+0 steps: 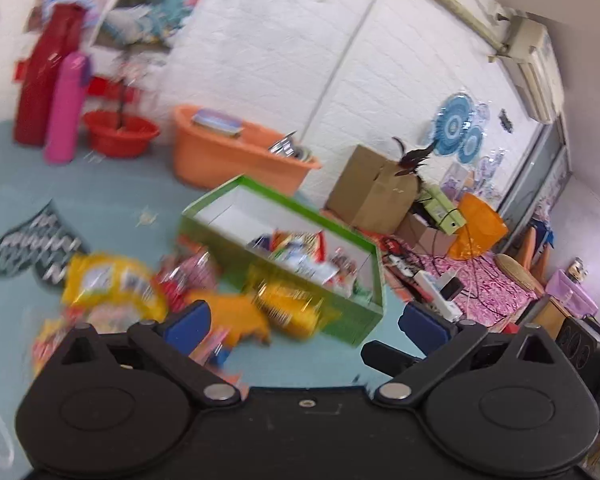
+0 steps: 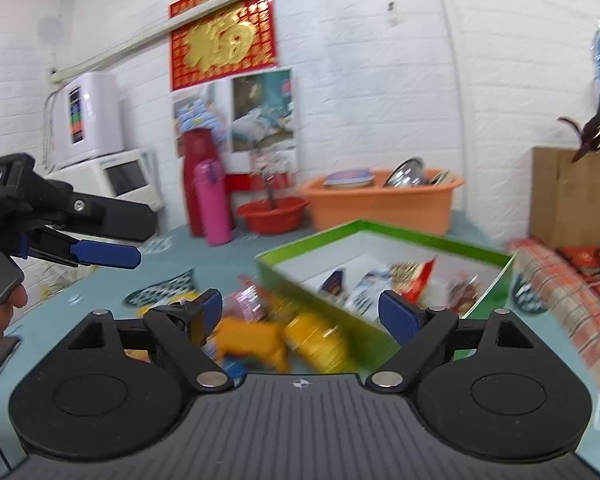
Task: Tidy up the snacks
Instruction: 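Grasp the brown cookie packet with orange stick using the right gripper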
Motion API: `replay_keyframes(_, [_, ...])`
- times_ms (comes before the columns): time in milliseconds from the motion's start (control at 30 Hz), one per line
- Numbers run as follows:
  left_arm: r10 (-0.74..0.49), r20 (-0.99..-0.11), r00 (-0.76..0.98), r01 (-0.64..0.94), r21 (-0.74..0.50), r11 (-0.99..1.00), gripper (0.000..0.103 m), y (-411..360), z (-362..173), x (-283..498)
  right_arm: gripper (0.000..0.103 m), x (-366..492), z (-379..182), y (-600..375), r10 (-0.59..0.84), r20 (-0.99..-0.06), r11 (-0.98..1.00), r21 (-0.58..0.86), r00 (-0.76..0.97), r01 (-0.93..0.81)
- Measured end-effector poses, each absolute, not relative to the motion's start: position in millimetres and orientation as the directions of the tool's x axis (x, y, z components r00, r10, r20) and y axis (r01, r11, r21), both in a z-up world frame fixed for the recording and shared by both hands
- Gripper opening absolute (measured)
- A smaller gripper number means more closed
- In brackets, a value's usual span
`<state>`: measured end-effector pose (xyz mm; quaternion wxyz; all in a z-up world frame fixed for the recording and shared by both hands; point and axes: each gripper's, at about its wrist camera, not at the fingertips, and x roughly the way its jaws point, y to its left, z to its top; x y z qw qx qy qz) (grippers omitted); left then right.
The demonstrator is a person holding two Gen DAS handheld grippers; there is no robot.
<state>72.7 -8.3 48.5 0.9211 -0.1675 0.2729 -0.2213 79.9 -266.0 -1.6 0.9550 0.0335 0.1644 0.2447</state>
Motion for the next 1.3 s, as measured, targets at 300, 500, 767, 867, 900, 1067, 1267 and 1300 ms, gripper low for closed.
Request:
replay_keyframes(300, [-0.461,-0.5,0.733,0.152,-0.54,0.828,0.103,35.4,-8.4,32.5,0.103,64.8,-50.1,-198.1,0.608,-0.46,0.78,0.192,0.647,-0.596])
replay_keyframes(500, [-0.446,-0.504,0.739,0.139,-0.534,0.834,0.103,42.4,-10.3,29.4,0.103,71.6,-56.0,-166.0,0.592,-0.493,0.779,0.146,0.638,-0.61])
replay_keyframes(767, [-0.447,-0.49,0.749,0.198,-0.478,0.856,0.103,33.9,-4.7,43.6,0.075,75.0,-59.2,-176.4,0.586,-0.516,0.787,0.178,0.625,-0.59])
replay_keyframes(867, [-0.445,-0.493,0.748,0.218,-0.45,0.866,0.103,28.5,-2.6,55.4,0.063,70.6,-56.7,-184.5,0.572,-0.512,0.799,0.173,0.641,-0.575])
replay_keyframes(900, [-0.446,-0.49,0.749,0.226,-0.443,0.867,0.103,26.7,-2.5,59.8,0.062,69.0,-56.1,-188.1,0.569,-0.512,0.802,0.173,0.644,-0.571])
replay_keyframes(1067, [-0.449,-0.507,0.736,0.237,-0.429,0.872,0.103,17.4,-2.3,82.3,0.061,59.2,-57.3,-209.7,0.543,-0.514,0.824,0.173,0.664,-0.539])
replay_keyframes(1267, [-0.477,-0.514,0.713,0.287,-0.407,0.867,0.103,-1.7,-0.6,92.8,0.061,52.8,-57.4,-233.3,0.478,-0.51,0.869,0.155,0.715,-0.47])
replay_keyframes(1300, [-0.476,-0.517,0.711,0.29,-0.401,0.869,0.103,-4.2,-0.9,95.0,0.061,52.8,-57.8,-236.5,0.471,-0.509,0.874,0.156,0.721,-0.461])
